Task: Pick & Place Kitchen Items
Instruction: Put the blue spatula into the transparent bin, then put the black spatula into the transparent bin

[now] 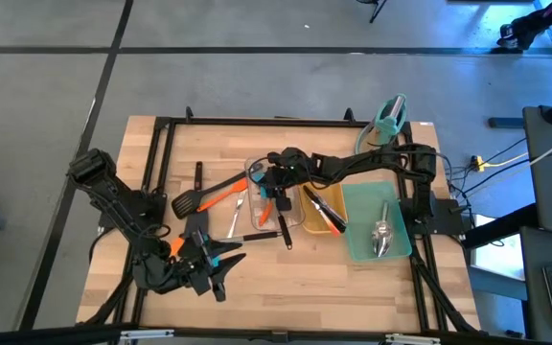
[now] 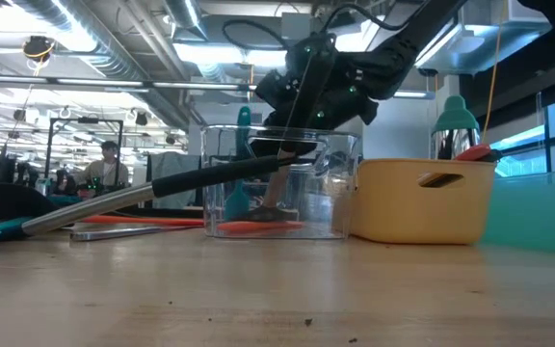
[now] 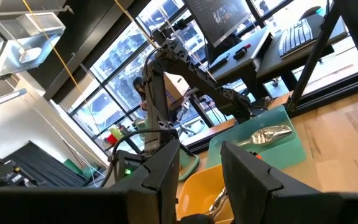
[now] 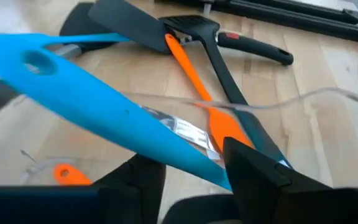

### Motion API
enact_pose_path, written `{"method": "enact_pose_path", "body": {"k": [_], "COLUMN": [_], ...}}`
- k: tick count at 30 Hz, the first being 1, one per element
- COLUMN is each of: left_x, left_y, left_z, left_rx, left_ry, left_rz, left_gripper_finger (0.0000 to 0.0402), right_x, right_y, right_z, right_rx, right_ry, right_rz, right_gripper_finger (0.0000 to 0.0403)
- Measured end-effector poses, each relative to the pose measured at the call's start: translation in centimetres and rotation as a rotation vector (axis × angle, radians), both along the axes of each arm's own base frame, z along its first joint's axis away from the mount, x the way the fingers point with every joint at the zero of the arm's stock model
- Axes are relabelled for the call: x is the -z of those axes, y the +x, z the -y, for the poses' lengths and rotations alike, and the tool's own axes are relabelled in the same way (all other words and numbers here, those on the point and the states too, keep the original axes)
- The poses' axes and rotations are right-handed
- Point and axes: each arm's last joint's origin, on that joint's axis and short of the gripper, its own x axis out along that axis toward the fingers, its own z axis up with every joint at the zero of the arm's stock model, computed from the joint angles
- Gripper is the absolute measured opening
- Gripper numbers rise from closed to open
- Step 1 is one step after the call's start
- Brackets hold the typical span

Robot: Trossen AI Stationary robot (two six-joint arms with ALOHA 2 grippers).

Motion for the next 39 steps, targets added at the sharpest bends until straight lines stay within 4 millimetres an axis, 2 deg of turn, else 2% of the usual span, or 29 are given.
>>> {"method": "enact_pose_path", "body": {"k": [5,10,19,23,31,36,39], "left_x": [0.0,0.0,-0.4,-0.6,-0.7,-0.7,-0.8], "left_y": [0.0,-0.1,-0.6,-0.9,-1.1,-1.0,-0.9], "left_z": [0.0,0.0,0.2,0.4,0.5,0.4,0.3], "left_rx": [0.0,-0.002,-0.016,-0.013,-0.012,-0.016,-0.015], "left_ry": [0.0,-0.001,-0.015,-0.017,-0.015,-0.008,-0.002], "left_rz": [0.0,0.0,0.008,0.013,0.015,0.012,0.014], "left_gripper_finger": [0.0113,0.0113,0.0113,0.0113,0.0113,0.0113,0.0113], "right_x": [-0.5,-2.6,-5.2,-7.3,-13.2,-15.9,-17.1], "right_y": [-0.1,-0.3,-1.1,-2.1,-5.0,-6.5,-6.9], "right_z": [-0.2,-0.7,-3.8,-5.5,-9.5,-12.7,-15.1], "right_rx": [0.068,0.141,0.087,0.048,-0.114,-0.201,-0.313], "right_ry": [0.046,0.035,0.042,0.041,0.089,0.139,0.214], "right_rz": [-0.028,-0.115,-0.195,-0.191,-0.054,0.053,0.142], "right_gripper_finger": [0.0198,0.0226,0.0248,0.0252,0.0252,0.0252,0.0252]}}
